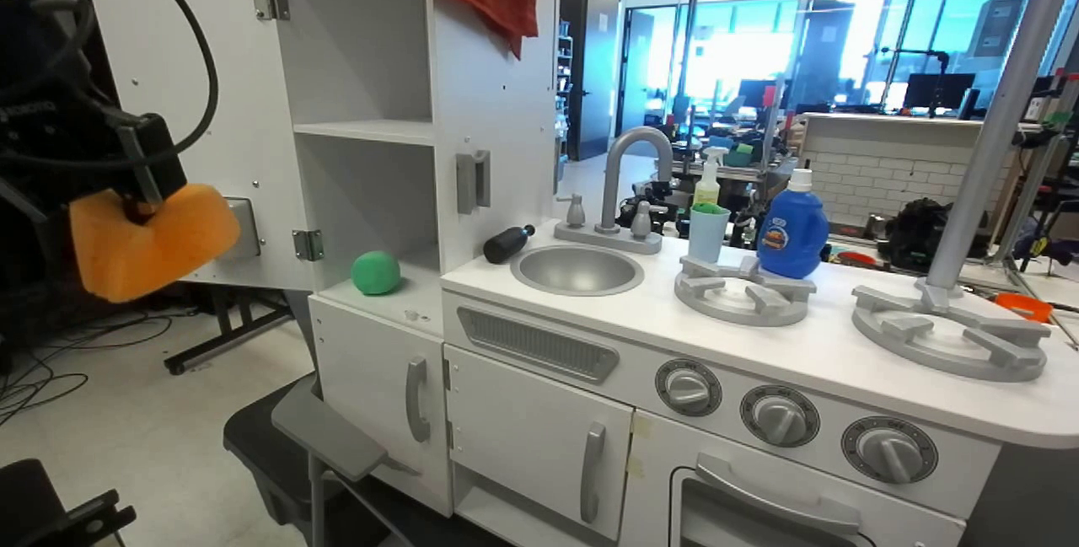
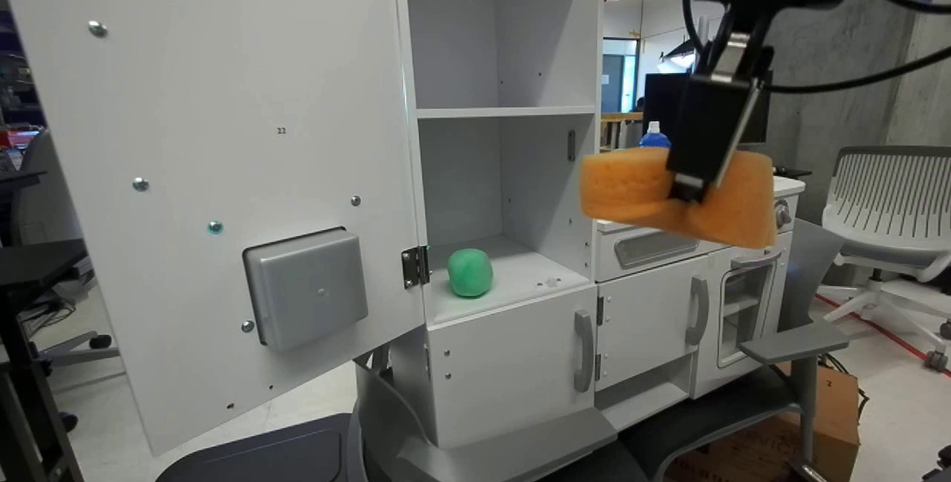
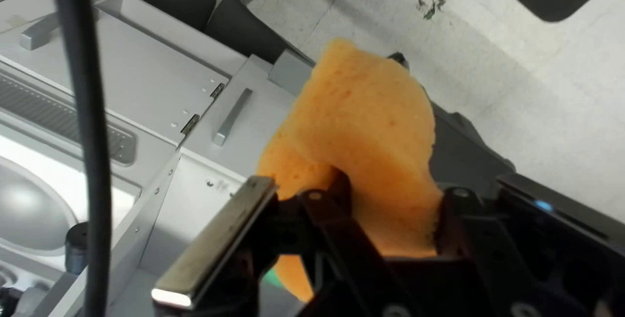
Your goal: Open the door of the top cabinet then put the green plushie in the bottom compartment and the orange sponge in the top compartment of the open cabinet
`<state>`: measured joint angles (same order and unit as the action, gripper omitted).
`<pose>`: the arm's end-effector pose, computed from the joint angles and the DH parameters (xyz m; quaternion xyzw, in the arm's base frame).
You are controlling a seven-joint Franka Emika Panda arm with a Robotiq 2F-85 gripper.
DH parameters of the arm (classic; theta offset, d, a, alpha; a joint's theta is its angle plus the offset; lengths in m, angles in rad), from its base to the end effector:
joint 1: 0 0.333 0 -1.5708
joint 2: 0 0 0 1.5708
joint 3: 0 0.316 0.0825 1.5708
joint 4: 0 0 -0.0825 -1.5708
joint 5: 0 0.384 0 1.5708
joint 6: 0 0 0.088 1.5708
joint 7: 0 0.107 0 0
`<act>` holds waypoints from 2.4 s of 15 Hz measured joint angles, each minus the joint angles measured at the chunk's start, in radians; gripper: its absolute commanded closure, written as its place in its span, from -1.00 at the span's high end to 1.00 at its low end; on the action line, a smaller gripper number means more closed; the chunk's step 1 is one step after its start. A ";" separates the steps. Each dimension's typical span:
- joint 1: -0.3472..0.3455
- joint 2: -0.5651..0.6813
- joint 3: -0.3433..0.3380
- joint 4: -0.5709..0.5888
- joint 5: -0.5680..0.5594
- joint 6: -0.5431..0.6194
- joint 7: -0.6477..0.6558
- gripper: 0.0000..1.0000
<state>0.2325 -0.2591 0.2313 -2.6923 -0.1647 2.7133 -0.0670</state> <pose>0.3789 0.1929 0.3397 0.9330 0.3259 0.1454 0.0458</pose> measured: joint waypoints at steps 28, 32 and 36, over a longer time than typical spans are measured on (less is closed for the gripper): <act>-1.021 0.356 0.952 0.619 -1.221 -0.044 1.617 -0.91; -0.872 0.576 0.868 0.693 -1.408 -0.201 1.685 -0.91; -0.662 0.740 0.686 0.837 -1.451 -0.230 1.685 0.14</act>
<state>-0.4298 0.4812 0.9168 -1.8553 -1.6161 2.4838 1.6184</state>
